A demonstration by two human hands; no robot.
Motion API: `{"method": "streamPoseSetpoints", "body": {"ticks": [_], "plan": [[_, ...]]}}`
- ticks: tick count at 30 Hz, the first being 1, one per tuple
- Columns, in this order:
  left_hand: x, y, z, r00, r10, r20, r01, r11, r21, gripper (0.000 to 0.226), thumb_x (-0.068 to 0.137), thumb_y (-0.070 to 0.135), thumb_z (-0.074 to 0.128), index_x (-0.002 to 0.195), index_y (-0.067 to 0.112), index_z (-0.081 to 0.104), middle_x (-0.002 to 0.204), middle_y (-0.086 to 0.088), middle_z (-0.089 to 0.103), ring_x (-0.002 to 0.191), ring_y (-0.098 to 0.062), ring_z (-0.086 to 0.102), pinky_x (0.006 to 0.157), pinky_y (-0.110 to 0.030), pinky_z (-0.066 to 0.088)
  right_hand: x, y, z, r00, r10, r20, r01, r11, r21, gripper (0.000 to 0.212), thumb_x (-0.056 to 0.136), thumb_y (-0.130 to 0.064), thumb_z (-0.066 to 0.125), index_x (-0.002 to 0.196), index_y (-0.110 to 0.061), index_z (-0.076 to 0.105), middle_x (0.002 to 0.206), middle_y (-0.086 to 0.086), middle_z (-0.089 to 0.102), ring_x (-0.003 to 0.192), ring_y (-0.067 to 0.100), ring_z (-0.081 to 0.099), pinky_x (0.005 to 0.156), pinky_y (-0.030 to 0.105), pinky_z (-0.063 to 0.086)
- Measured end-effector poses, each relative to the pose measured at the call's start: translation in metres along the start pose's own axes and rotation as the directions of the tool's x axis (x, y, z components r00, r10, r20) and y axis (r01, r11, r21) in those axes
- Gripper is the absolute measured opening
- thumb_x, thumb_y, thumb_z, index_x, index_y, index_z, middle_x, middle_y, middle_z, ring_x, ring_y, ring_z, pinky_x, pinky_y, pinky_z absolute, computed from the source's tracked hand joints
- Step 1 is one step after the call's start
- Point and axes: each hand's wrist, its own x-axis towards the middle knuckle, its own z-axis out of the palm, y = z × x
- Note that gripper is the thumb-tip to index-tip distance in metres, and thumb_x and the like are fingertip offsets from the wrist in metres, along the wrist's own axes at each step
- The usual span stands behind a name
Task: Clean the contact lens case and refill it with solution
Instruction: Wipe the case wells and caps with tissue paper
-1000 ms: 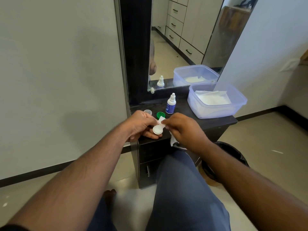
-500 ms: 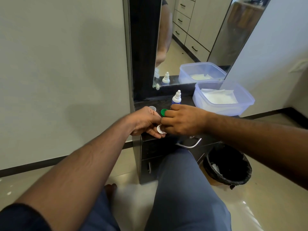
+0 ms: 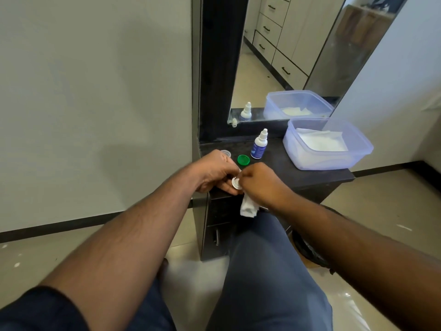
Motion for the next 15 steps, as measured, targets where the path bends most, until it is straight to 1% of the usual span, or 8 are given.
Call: {"method": "streamPoseSetpoints", "body": {"ticks": [1,3,5,6,7,8,11,15], "plan": [[0.0,-0.001,-0.001,1.0,0.001,-0.013,-0.002,1.0,-0.029,0.015,0.085,-0.006,0.059,0.097,-0.015,0.063,0.076,-0.021,0.067,0.059,-0.025,0.069,0.052,-0.03,0.06,0.004,0.0,0.0,0.99,0.136,0.038,-0.141,0.943,0.302,0.017,0.086,-0.006,0.054,0.094,-0.003,0.069,0.089,0.014,0.068,0.079,0.023,0.063,0.074,0.034,0.052],[0.001,-0.004,-0.001,0.999,0.01,-0.039,-0.013,0.997,-0.079,0.018,0.086,-0.006,0.06,0.1,-0.017,0.062,0.074,-0.02,0.069,0.058,-0.024,0.07,0.052,-0.031,0.06,0.002,0.004,-0.001,0.933,0.292,0.213,-0.347,0.56,0.752,0.021,0.088,-0.004,0.053,0.106,-0.001,0.064,0.103,0.02,0.068,0.09,0.029,0.068,0.083,0.04,0.056],[0.002,-0.005,0.0,0.999,0.014,-0.048,-0.02,0.994,-0.111,0.02,0.087,-0.005,0.061,0.104,-0.016,0.06,0.074,-0.021,0.069,0.057,-0.024,0.07,0.055,-0.034,0.061,-0.006,0.017,0.0,0.918,0.316,0.239,-0.326,0.259,0.909,0.019,0.095,-0.008,0.048,0.107,-0.003,0.062,0.089,0.014,0.067,0.07,0.022,0.068,0.058,0.027,0.057],[0.002,-0.005,0.0,0.999,0.012,-0.045,-0.018,0.992,-0.125,0.022,0.088,-0.004,0.06,0.106,-0.015,0.059,0.078,-0.024,0.069,0.058,-0.026,0.07,0.058,-0.036,0.06,-0.01,0.023,-0.002,0.92,0.335,0.205,-0.285,0.211,0.935,0.017,0.096,-0.01,0.048,0.104,-0.005,0.062,0.082,0.011,0.064,0.062,0.018,0.063,0.046,0.023,0.051],[0.002,-0.005,0.0,0.999,0.008,-0.041,-0.013,0.991,-0.133,0.022,0.089,-0.003,0.06,0.107,-0.014,0.058,0.083,-0.027,0.069,0.06,-0.028,0.071,0.061,-0.037,0.06,-0.014,0.029,-0.003,0.928,0.341,0.152,-0.232,0.207,0.95,0.016,0.097,-0.011,0.048,0.101,-0.006,0.063,0.082,0.01,0.063,0.063,0.017,0.06,0.044,0.023,0.049],[0.002,-0.004,-0.001,0.999,0.001,-0.036,-0.006,0.991,-0.136,0.023,0.089,-0.002,0.06,0.109,-0.013,0.058,0.087,-0.029,0.069,0.063,-0.029,0.071,0.062,-0.038,0.06,-0.018,0.032,-0.005,0.936,0.335,0.106,-0.191,0.231,0.954,0.015,0.097,-0.011,0.049,0.101,-0.007,0.063,0.087,0.01,0.065,0.07,0.019,0.061,0.052,0.027,0.053],[0.001,-0.003,-0.002,1.0,-0.019,-0.02,0.016,0.991,-0.131,0.023,0.089,-0.001,0.059,0.11,-0.012,0.059,0.092,-0.03,0.069,0.068,-0.031,0.072,0.063,-0.037,0.06,-0.02,0.036,-0.011,0.962,0.272,-0.002,-0.115,0.416,0.902,0.018,0.093,-0.007,0.055,0.106,-0.008,0.067,0.106,0.011,0.07,0.098,0.024,0.063,0.086,0.041,0.053],[0.0,-0.002,-0.003,1.0,-0.024,0.002,0.024,0.991,-0.133,0.022,0.09,-0.002,0.058,0.109,-0.013,0.06,0.096,-0.032,0.068,0.07,-0.031,0.072,0.06,-0.034,0.061,-0.018,0.025,-0.024,0.994,0.018,-0.11,0.058,0.756,0.652,0.013,0.087,-0.009,0.064,0.096,-0.012,0.073,0.097,0.006,0.074,0.096,0.02,0.067,0.087,0.033,0.052]]}}
